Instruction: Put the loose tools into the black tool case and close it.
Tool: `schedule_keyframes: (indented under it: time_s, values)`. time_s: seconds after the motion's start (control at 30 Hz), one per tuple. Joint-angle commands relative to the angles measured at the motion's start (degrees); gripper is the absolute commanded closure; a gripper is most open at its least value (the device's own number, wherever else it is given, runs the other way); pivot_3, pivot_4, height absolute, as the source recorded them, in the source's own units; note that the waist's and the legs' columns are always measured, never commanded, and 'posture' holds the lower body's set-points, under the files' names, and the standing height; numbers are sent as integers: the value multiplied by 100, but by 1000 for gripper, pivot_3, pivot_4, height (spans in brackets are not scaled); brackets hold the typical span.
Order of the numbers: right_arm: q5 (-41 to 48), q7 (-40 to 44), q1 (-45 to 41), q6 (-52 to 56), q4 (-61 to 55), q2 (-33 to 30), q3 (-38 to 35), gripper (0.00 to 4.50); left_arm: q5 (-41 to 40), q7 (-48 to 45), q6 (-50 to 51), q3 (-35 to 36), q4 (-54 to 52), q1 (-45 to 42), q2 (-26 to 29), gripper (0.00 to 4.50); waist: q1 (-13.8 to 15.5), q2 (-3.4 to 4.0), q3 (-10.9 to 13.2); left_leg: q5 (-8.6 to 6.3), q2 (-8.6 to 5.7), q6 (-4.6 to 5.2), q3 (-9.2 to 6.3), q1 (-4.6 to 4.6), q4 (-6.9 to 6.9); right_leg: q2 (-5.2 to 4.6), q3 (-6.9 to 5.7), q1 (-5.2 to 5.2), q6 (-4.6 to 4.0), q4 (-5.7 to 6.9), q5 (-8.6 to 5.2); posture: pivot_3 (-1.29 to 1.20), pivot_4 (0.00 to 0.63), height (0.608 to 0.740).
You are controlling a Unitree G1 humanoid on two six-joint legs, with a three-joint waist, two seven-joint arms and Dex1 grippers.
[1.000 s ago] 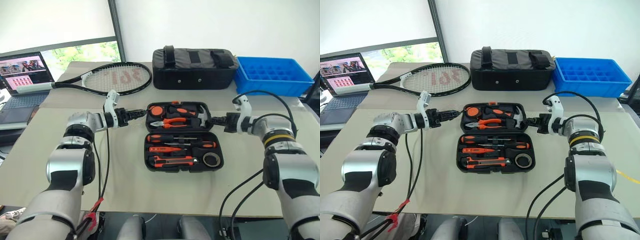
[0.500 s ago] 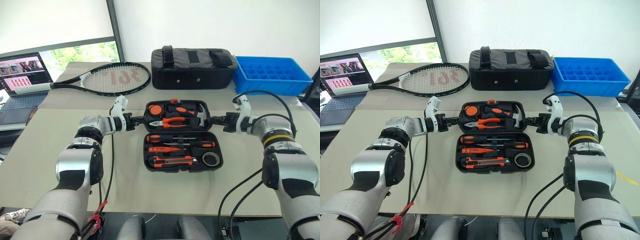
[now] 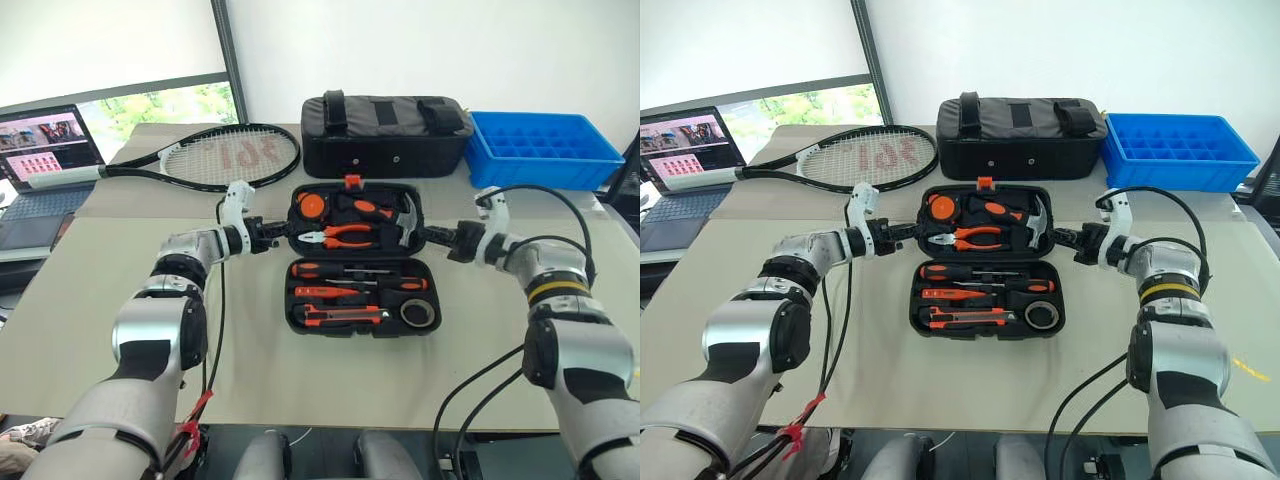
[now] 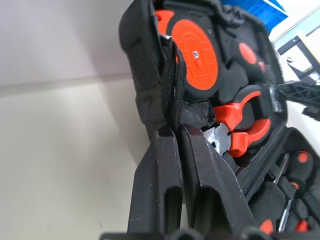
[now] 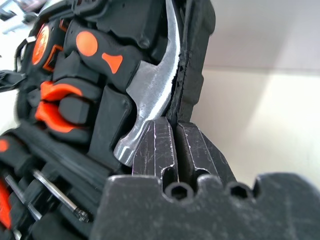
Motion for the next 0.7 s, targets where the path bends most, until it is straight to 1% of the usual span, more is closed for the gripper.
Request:
schedule_keyframes:
  time_s: [0.03, 0.13, 0.27, 0.33, 0.4, 0.43, 0.47, 0.57, 0.7]
  values:
    - [487, 538, 450, -461, -1501, 94, -150, 4500, 19, -333, -1044, 12, -591, -72, 150, 4471, 0, 0, 0, 0, 0, 0, 0, 0, -3, 0, 0, -1, 0, 0, 0, 0, 150, 707]
    - [579, 534, 1080, -837, -2362, 168, -159, 4500, 112, -620, -1662, -107, -970, 212, 215, 4471, 1, 0, 0, 0, 3, 0, -1, -2, -5, 1, -1, -4, 1, 2, 0, 0, 150, 707]
    - [620, 360, 1518, -1355, -2894, 265, -191, 4500, 301, -934, -2467, -356, -1436, 772, 269, 4471, 9, 1, -1, 0, 4, 0, 6, 3, -4, -2, -1, -5, 0, 4, 1, 0, 150, 707]
    - [416, 269, 1792, -2081, -3058, 303, -128, 4500, 404, -964, -3081, -471, -1755, 1162, 294, 4471, 27, 1, -1, 0, 3, 0, 7, 3, 0, -3, -1, -5, 0, 4, 1, 0, 150, 707]
    - [-21, 114, 2060, -3357, -2994, 262, 17, 4500, 659, -725, -4071, -617, -1973, 1614, 335, 4471, 45, 2, -2, 0, 3, 0, 7, 4, 2, -5, -1, -3, 0, 3, 1, 0, 150, 707]
    - [-170, 58, 2143, -3830, -2927, 237, 71, 4500, 766, -586, -4464, -666, -1999, 1760, 352, 4471, 53, 2, -2, 0, 3, 0, 8, 8, 1, -7, 0, 2, 0, 3, 1, 0, 150, 707]
    - [-350, 1, 2228, -4443, -2838, 195, 131, 4500, 1042, -288, -5079, -784, -1972, 1907, 427, 4471, 58, 2, -2, 0, 2, 0, 10, 11, 1, -9, 1, 3, 0, 3, 1, 0, 150, 707]
    - [-702, -92, 2396, -5728, -2588, 51, 288, 4500, 1906, 510, -6827, -1189, -1790, 2209, 732, 4471, 59, 1, -2, 0, 1, 0, 17, 23, 4, -13, 5, 12, 1, 3, 1, 0, 150, 707]
    - [-904, -164, 2495, -6908, -2224, -185, 425, 4500, 2594, 1382, -8133, -1481, -1562, 2427, 1056, 4471, 59, -1, 0, 0, -1, 0, 28, 46, 5, -19, 18, 21, 0, -7, 1, 0, 150, 707]
